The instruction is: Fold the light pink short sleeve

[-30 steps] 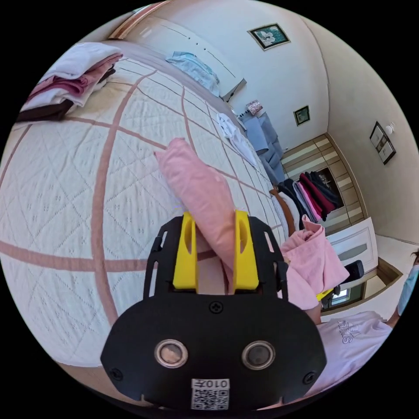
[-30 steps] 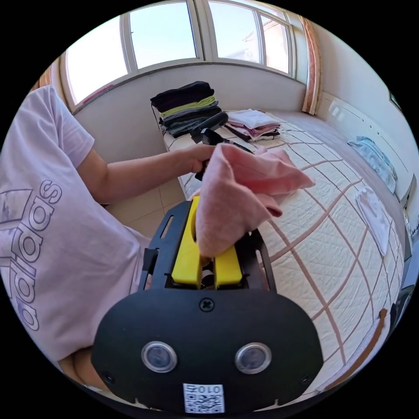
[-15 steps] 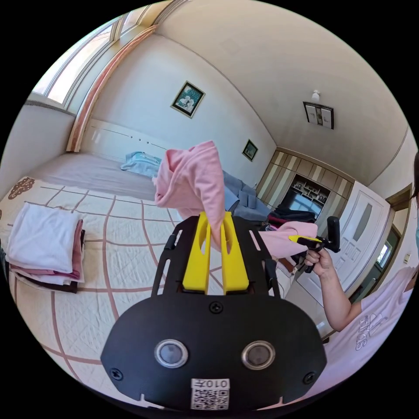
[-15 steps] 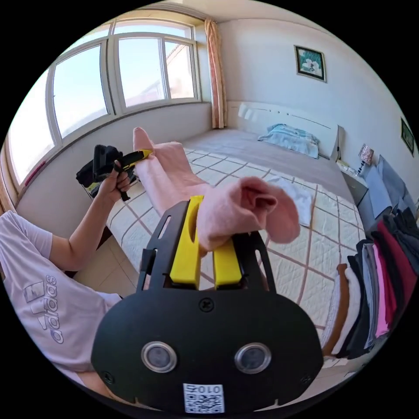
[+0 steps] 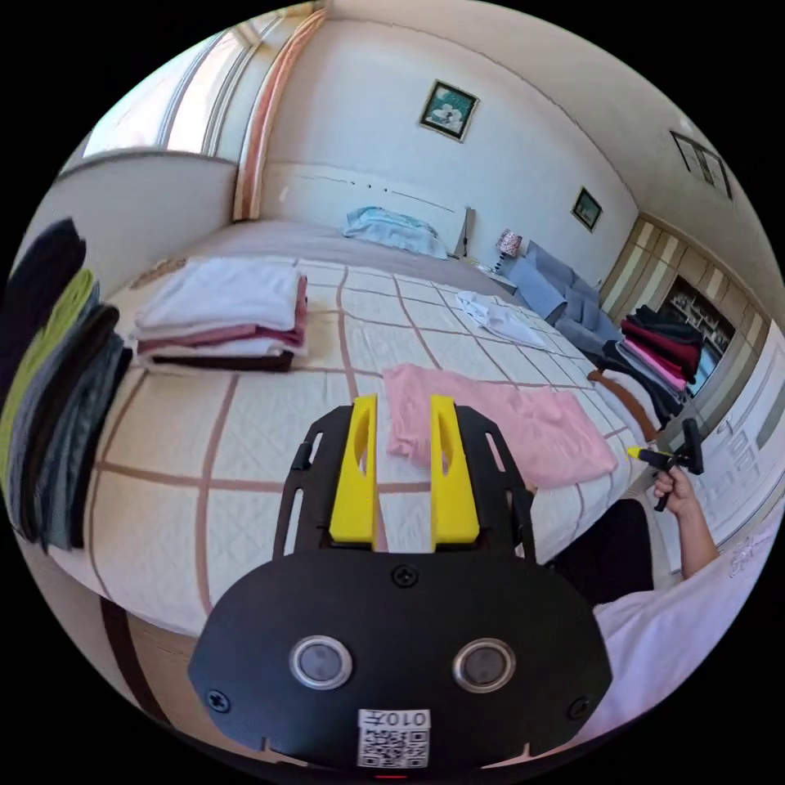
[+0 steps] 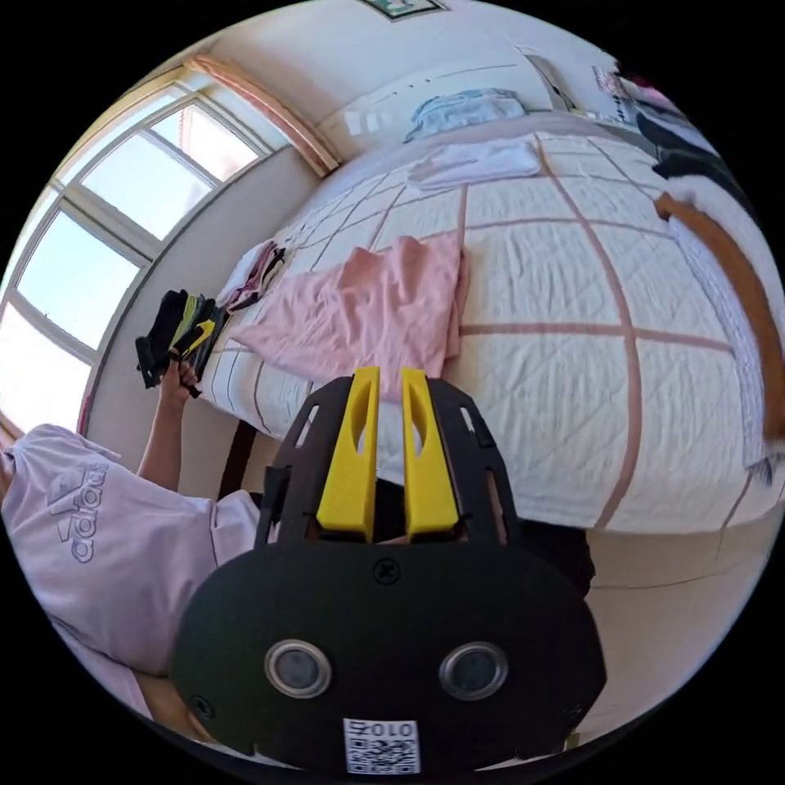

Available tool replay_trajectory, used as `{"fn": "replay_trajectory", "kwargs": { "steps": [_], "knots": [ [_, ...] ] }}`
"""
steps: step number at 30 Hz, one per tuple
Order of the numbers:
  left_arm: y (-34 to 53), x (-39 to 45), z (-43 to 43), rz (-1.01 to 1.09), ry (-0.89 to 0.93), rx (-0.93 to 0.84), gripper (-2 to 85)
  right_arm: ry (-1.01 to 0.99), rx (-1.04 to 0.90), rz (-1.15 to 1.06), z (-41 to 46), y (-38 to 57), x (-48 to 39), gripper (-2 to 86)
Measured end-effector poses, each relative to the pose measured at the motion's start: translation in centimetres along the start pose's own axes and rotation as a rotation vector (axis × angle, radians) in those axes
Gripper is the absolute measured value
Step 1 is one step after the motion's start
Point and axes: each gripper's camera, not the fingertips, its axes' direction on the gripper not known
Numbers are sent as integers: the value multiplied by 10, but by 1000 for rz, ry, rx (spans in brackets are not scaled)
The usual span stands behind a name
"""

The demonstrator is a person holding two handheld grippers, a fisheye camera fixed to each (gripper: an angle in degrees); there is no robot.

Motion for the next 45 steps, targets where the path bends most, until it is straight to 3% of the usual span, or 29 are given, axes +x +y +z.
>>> {"fn": "replay_trajectory", "kwargs": {
  "steps": [2,4,5,11,14,17,19,23,26,28,30,36,40,43,45],
  "knots": [
    [-31,18,30,82,-3,-50,101,22,5,-94,9,-26,-15,94],
    [-56,24,79,107,7,-213,104,107,-60,-144,32,-58,-20,113],
    [-66,24,109,104,18,-309,104,132,-71,-137,37,-65,-18,114],
    [-86,28,170,57,37,-460,88,198,-59,47,57,-111,36,107],
    [-86,46,158,132,-12,-402,61,108,-137,74,82,-123,50,83],
    [-84,59,115,212,-35,-243,33,195,-89,52,73,-124,33,48],
    [-83,55,88,213,24,-159,23,295,-15,18,52,-119,15,43],
    [-68,43,23,230,174,-3,11,291,10,-89,19,-99,-7,41],
    [-44,40,-28,300,345,102,8,98,96,-290,-17,-57,-34,39],
    [-23,39,-54,368,431,130,8,-198,167,-509,-47,-8,-53,38],
    [6,32,-74,409,508,114,8,-363,185,-593,-60,26,-58,38],
    [53,-15,-78,153,623,46,22,-500,-110,-571,-23,73,-73,37],
    [55,-38,-101,-51,545,206,32,-266,-488,-527,30,65,-100,39],
    [38,-31,-126,-65,520,288,35,-220,-381,-503,19,42,-112,43],
    [6,18,-141,144,517,209,41,-151,-245,-509,4,29,-126,46]
  ]
}}
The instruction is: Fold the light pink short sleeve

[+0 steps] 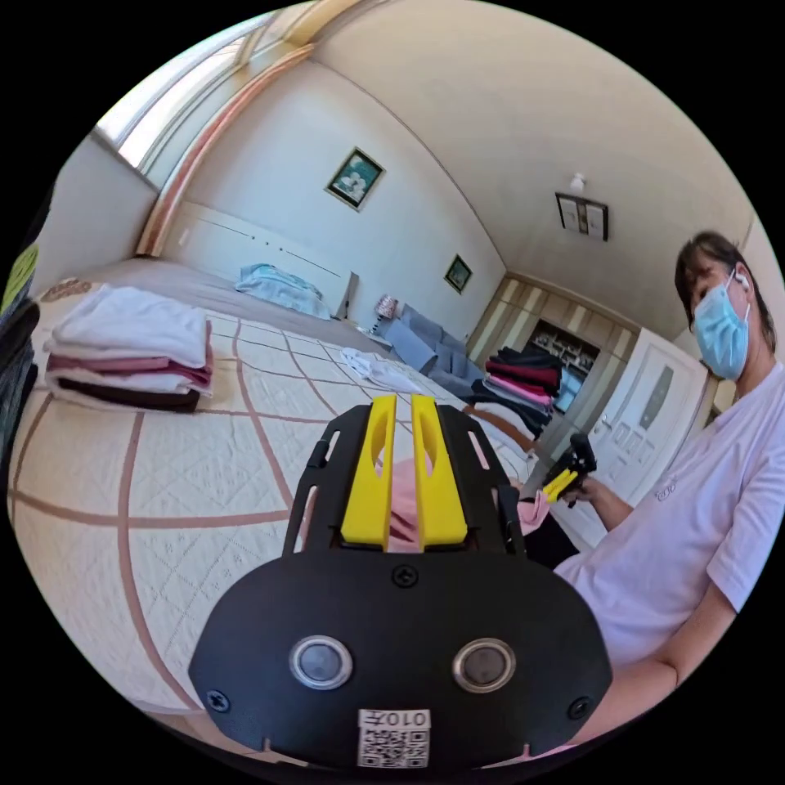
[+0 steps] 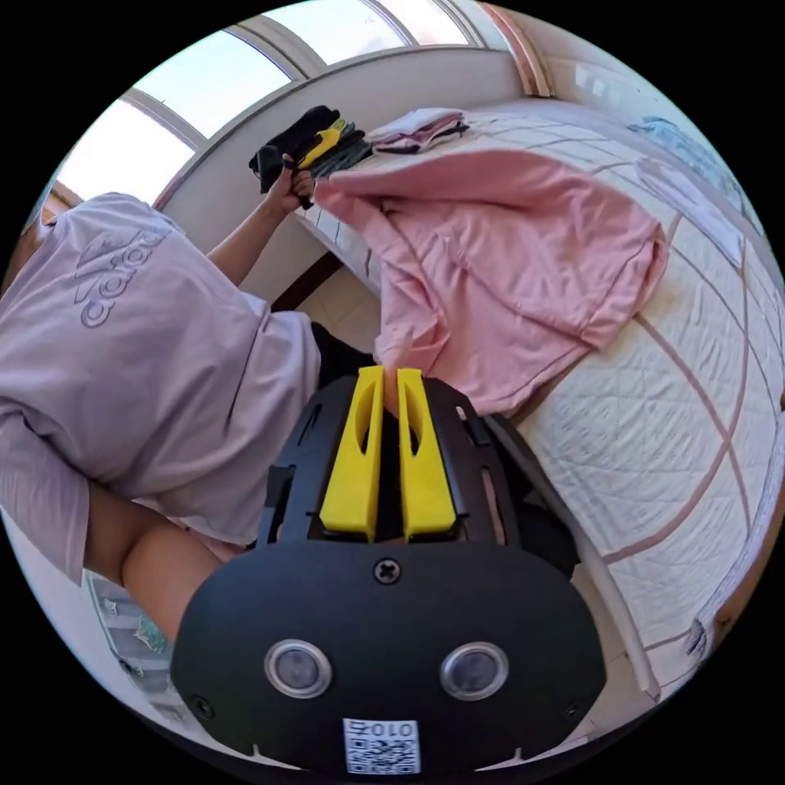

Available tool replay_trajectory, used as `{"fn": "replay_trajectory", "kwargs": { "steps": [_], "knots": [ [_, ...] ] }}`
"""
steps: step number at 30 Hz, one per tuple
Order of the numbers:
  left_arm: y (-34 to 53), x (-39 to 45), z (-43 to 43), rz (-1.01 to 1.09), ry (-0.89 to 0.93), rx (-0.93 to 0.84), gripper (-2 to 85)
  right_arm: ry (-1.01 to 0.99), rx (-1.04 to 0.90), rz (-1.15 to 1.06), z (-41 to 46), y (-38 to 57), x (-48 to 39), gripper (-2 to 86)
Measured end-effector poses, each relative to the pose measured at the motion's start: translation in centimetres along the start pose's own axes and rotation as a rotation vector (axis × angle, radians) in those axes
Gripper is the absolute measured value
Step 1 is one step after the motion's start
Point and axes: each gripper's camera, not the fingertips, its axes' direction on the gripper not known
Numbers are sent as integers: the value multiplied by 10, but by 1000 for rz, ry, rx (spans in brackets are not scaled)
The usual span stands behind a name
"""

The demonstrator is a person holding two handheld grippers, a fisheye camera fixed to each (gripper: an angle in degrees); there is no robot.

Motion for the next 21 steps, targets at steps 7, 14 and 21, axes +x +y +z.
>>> {"fn": "replay_trajectory", "kwargs": {
  "steps": [7,14,21],
  "knots": [
    [-14,159,138,556,6,-635,88,268,90,-45,5,-55,-32,63],
    [22,182,175,499,-319,-591,107,369,59,-51,50,-82,-56,71],
    [-46,182,178,456,-102,-471,119,439,-105,-69,66,-114,-67,41]
  ]
}}
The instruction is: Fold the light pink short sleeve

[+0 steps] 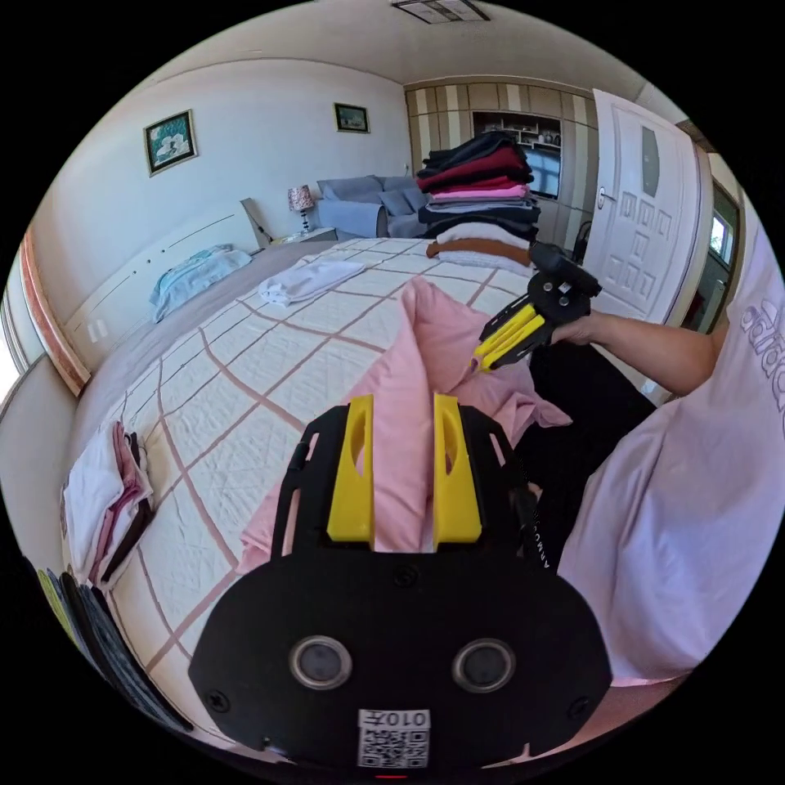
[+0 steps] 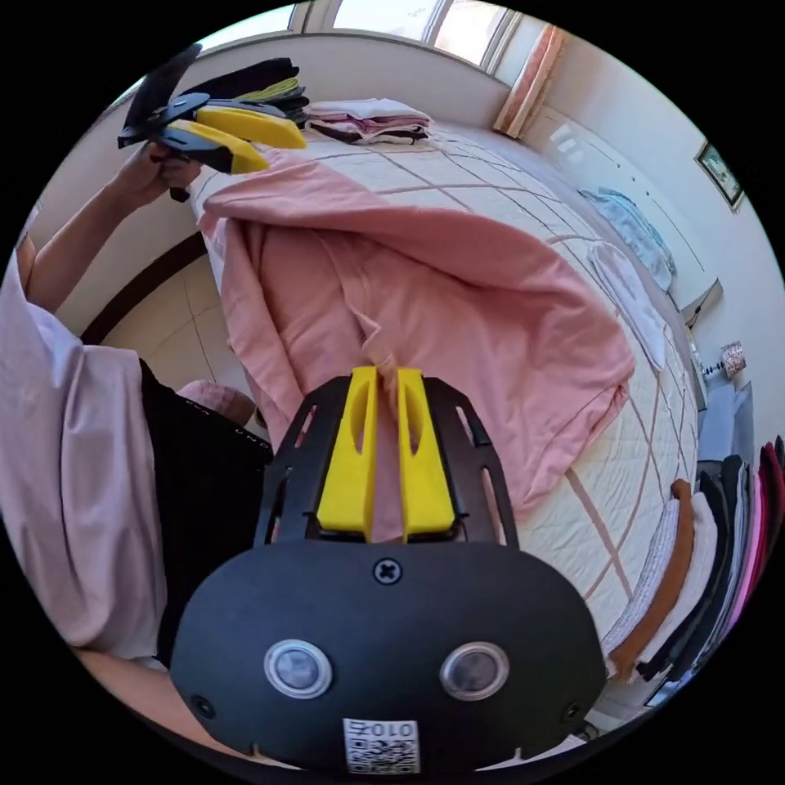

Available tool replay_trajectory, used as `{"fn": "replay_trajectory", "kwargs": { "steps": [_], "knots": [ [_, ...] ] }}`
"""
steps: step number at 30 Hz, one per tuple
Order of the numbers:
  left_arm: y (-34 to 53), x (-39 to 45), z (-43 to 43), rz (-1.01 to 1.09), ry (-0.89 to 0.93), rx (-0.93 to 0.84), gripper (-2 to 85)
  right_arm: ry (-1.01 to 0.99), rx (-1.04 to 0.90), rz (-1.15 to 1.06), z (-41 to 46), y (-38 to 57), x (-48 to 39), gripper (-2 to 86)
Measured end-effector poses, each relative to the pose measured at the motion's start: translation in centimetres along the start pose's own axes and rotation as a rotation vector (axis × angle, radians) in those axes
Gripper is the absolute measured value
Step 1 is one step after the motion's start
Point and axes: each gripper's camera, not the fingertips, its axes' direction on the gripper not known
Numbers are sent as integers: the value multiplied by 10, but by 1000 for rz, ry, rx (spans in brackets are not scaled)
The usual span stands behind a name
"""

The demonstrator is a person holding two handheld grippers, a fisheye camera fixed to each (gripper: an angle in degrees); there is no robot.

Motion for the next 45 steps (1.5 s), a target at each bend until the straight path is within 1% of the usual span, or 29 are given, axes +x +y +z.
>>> {"fn": "replay_trajectory", "kwargs": {
  "steps": [2,3,5,7,9,12,13,15,16,18,19,21,22,23,24,26,27,28,30,32,33,34,35,37,38,39,41,43,45],
  "knots": [
    [-30,5,5,95,56,-24,124,28,115,4,-43,-2,3,37],
    [-53,10,10,162,73,-35,126,32,153,-46,-72,-6,3,37],
    [-89,17,15,282,83,-41,127,37,138,-190,-107,-17,-6,36],
    [-124,22,20,400,97,-50,122,139,89,-365,-144,-27,-25,35],
    [-168,25,32,538,234,-122,107,220,78,-429,-167,-32,-34,33],
    [-204,6,51,547,262,-174,58,249,91,-430,-206,-34,-31,26],
    [-209,-1,54,544,280,-175,46,251,98,-374,-218,-31,-22,24],
    [-231,-51,73,400,542,-198,20,231,159,-261,-233,-16,-2,22],
    [-234,-65,79,357,616,-192,17,219,228,-165,-244,1,10,20],
    [-238,-128,104,134,877,-136,9,253,343,0,-258,35,23,17],
    [-238,-145,109,72,943,-102,7,294,407,99,-265,60,27,16],
    [-235,-207,117,-200,1203,128,4,324,481,179,-271,93,23,15],
    [-235,-220,116,-262,1255,207,4,306,523,174,-274,110,16,15],
    [-235,-243,109,-368,1307,371,3,285,541,155,-275,117,12,15],
    [-236,-257,97,-435,1307,523,3,238,574,129,-276,126,5,15],
    [-246,-264,76,-448,1349,688,3,189,603,169,-272,133,6,16],
    [-256,-261,60,-414,1355,755,3,173,614,225,-264,136,13,19],
    [-261,-259,51,-396,1335,770,3,131,638,298,-255,141,22,23],
    [-271,-249,23,-365,1187,785,3,33,720,325,-254,156,29,20],
    [-272,-251,15,-397,1125,808,3,81,833,406,-261,179,28,19],
    [-271,-258,11,-434,1114,843,3,167,901,440,-265,194,23,20],
    [-272,-261,8,-441,1114,860,3,201,920,424,-268,201,21,22],
    [-276,-269,-3,-434,1110,911,2,186,899,416,-269,201,24,23],
    [-283,-280,-33,-419,1071,1000,2,142,772,414,-267,191,38,26],
    [-283,-288,-62,-393,1006,1091,1,153,749,417,-267,188,40,27],
    [-276,-295,-95,-355,893,1188,1,185,732,411,-266,186,41,28],
    [-252,-304,-134,-366,710,1292,0,225,750,398,-266,186,40,29],
    [-218,-315,-150,-406,625,1330,0,229,743,392,-259,185,44,31],
    [-162,-326,-136,-474,561,1286,0,187,732,390,-246,183,53,35]
  ]
}}
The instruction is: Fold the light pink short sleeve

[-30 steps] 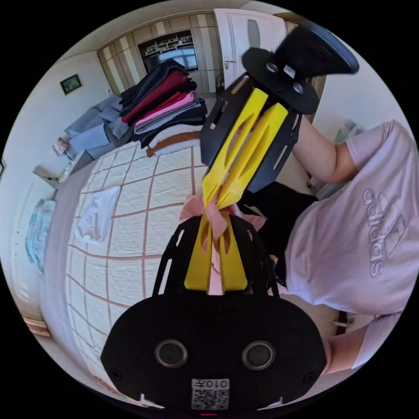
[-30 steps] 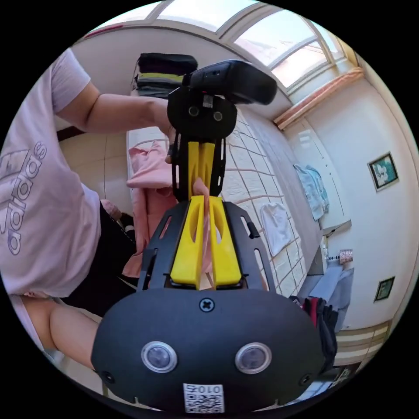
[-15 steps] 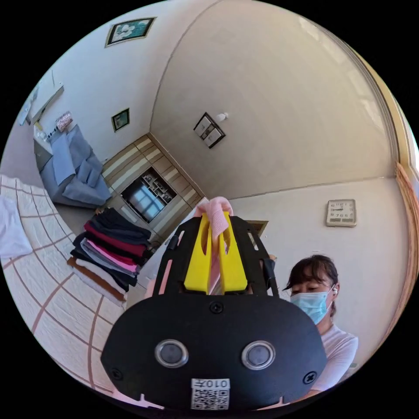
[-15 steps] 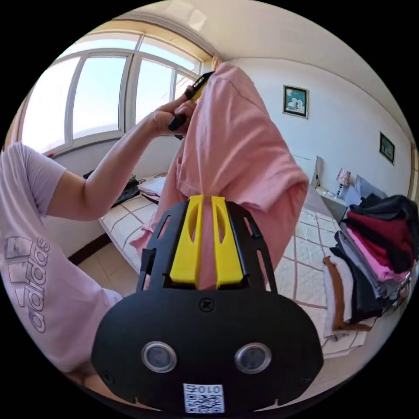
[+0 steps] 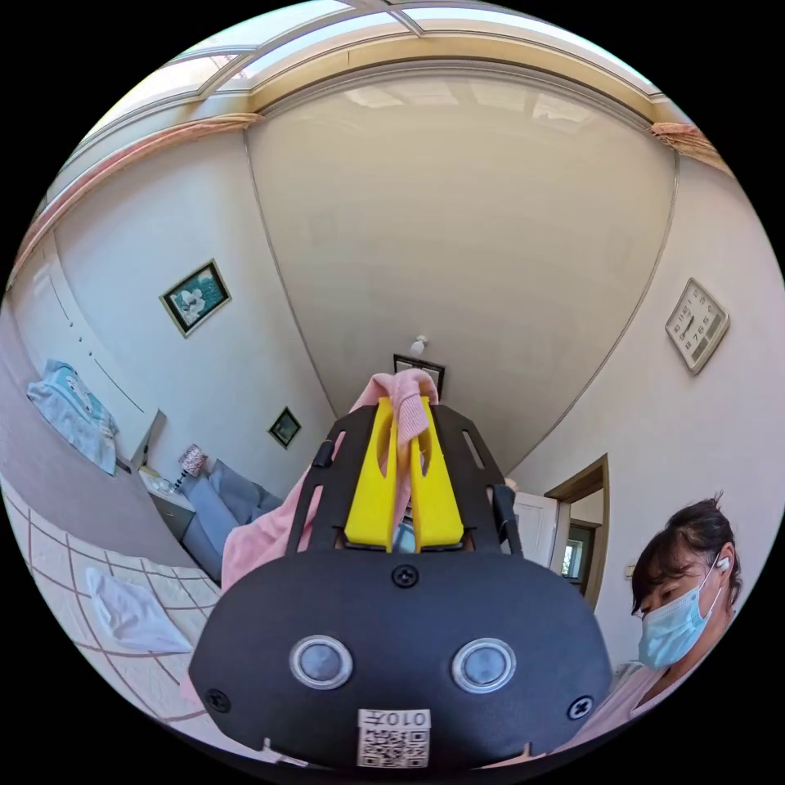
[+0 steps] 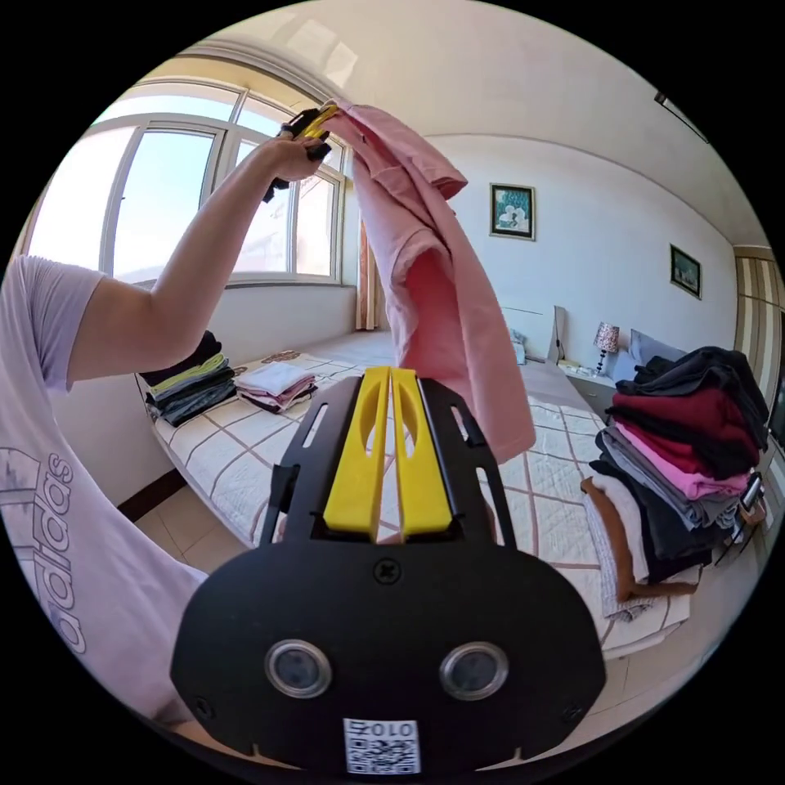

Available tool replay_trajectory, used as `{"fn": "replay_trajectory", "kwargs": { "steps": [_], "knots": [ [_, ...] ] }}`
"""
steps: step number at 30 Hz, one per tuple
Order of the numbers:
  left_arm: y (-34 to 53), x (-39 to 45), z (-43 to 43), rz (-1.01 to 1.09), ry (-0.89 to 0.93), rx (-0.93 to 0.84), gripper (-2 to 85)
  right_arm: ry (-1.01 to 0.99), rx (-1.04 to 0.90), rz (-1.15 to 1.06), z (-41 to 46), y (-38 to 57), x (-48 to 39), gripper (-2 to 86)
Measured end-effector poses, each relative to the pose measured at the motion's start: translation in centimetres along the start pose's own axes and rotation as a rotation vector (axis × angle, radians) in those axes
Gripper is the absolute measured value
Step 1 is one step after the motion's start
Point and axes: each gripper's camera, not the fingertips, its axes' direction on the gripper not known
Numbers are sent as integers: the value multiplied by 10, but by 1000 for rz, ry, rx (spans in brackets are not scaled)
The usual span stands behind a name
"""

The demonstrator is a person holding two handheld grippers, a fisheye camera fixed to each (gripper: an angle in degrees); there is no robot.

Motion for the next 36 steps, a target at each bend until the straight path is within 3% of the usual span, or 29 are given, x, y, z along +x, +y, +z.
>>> {"fn": "replay_trajectory", "kwargs": {
  "steps": [4,6,10,14,16,18,23,26,32,34,36],
  "knots": [
    [85,-68,-106,-255,-131,-91,-1,-64,-92,-6,42,9,11,43],
    [170,-113,-197,-464,-277,-92,-1,-58,-174,-18,73,16,16,44],
    [284,-135,-310,-665,-413,-91,1,-271,-406,48,165,42,25,52],
    [348,-124,-337,-698,-394,-388,8,-327,-510,126,230,67,21,66],
    [354,-115,-343,-634,-451,-546,16,-346,-602,102,266,73,8,76],
    [337,-89,-356,-442,-710,-710,37,-354,-639,70,284,72,-4,77],
    [308,-55,-340,-93,-1011,-1070,98,-360,-648,30,307,60,-22,79],
    [299,-48,-312,-17,-1019,-1234,124,-354,-641,24,311,53,-26,80],
    [318,-36,-201,399,-1027,-1284,136,-341,-616,24,309,42,-34,80],
    [338,-66,-180,398,-1040,-1389,129,-329,-615,9,305,38,-39,80],
    [354,-110,-176,254,-997,-1494,110,-309,-611,-8,299,35,-42,80]
  ]
}}
